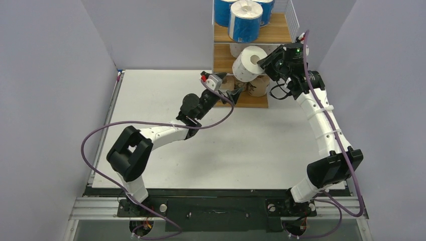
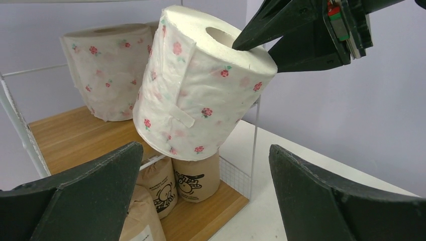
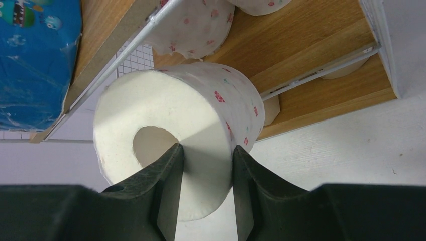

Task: Place and organize the paper towels onto the shelf
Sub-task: Place the paper towel on the shelf.

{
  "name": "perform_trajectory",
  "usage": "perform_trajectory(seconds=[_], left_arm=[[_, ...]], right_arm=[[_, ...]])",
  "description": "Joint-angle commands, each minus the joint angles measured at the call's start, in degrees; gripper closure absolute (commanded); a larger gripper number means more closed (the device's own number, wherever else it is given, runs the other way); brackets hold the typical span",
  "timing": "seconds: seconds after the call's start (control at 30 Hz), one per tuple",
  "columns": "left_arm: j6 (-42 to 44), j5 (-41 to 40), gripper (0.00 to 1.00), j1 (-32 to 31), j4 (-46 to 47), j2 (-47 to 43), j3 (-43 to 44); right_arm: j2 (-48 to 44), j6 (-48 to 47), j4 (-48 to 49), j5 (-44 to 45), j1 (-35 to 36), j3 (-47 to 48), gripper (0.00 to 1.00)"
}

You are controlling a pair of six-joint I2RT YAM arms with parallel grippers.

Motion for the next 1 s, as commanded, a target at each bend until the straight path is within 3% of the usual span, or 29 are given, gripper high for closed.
perform_trajectory(seconds=[0.0, 0.53, 0.97], left_arm=[[2.1, -3.0, 0.04, 0.4, 2.2, 2.0, 4.5], [-0.1, -6.6, 0.04, 0.6, 4.4, 9.1, 10.0], [2.9, -9.4, 0.04, 0.7, 8.0, 7.5, 8.5]], right_arm=[[0.8, 1.6, 5.8, -0.6, 0.1, 4.0, 0.72], [4.9, 3.1, 7.4, -0.8, 2.4, 7.5, 0.72], [7.7, 3.5, 7.2, -0.5, 4.2, 9.3, 0.71]])
